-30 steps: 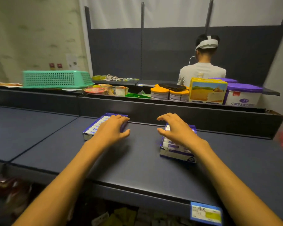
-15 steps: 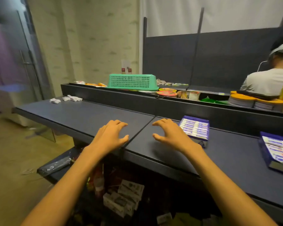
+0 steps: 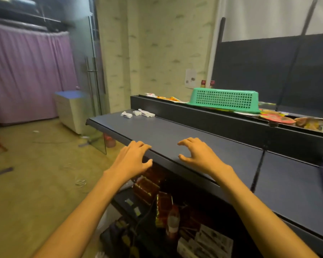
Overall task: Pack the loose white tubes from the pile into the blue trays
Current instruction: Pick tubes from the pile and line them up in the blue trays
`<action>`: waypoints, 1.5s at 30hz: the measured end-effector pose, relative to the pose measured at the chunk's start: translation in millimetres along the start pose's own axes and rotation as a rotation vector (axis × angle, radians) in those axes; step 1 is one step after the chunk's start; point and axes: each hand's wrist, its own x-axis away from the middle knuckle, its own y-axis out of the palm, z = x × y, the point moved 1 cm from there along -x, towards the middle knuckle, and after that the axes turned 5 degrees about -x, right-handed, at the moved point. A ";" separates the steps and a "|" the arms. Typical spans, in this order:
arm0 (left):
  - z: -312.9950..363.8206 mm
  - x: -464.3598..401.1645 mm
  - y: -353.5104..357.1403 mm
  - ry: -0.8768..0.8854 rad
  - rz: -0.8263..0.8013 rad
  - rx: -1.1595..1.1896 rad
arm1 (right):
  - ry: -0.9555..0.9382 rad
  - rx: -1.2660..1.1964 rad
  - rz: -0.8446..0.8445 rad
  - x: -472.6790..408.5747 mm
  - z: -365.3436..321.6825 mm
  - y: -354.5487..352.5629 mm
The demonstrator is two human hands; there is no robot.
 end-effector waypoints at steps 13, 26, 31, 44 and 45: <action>-161.6 -125.4 55.4 -0.029 -0.046 0.001 | 0.042 -0.016 -0.009 -188.4 -5.6 83.5; -290.8 -246.2 98.6 0.029 -0.072 0.040 | 0.085 0.022 -0.019 -344.6 -22.6 129.7; -339.1 -299.3 130.2 0.142 -0.067 0.076 | 0.206 0.044 -0.002 -388.3 -23.9 150.6; -379.0 -398.1 178.3 0.440 -0.137 0.263 | 0.476 0.093 0.049 -442.8 -36.4 173.2; -377.2 -402.0 180.9 0.454 -0.147 0.283 | 0.488 0.096 0.050 -442.9 -35.2 173.0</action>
